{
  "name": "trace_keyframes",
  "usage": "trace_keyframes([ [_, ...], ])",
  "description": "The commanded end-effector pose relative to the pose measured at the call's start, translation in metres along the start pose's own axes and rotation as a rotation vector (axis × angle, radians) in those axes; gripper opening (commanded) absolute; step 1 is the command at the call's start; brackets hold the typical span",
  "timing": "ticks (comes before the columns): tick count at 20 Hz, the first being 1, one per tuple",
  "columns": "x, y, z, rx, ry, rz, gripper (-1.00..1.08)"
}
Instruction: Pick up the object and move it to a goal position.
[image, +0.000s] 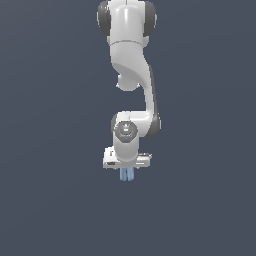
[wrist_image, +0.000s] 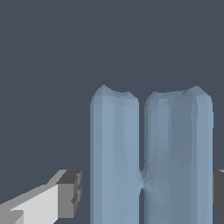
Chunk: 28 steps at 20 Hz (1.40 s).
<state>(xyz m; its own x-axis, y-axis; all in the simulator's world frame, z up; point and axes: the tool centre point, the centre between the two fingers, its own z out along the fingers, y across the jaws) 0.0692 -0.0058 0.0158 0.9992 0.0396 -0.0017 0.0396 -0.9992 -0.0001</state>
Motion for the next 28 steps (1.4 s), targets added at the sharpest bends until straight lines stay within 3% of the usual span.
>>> trace_keyframes([
  [1,0.001,0.0,0.0,0.0,0.002,0.0,-1.0],
  [16,0.001,0.004,-0.008,0.0,0.002,0.0,-1.0],
  [28,0.005,0.047,-0.098,0.0,0.002,0.0,-1.0],
])
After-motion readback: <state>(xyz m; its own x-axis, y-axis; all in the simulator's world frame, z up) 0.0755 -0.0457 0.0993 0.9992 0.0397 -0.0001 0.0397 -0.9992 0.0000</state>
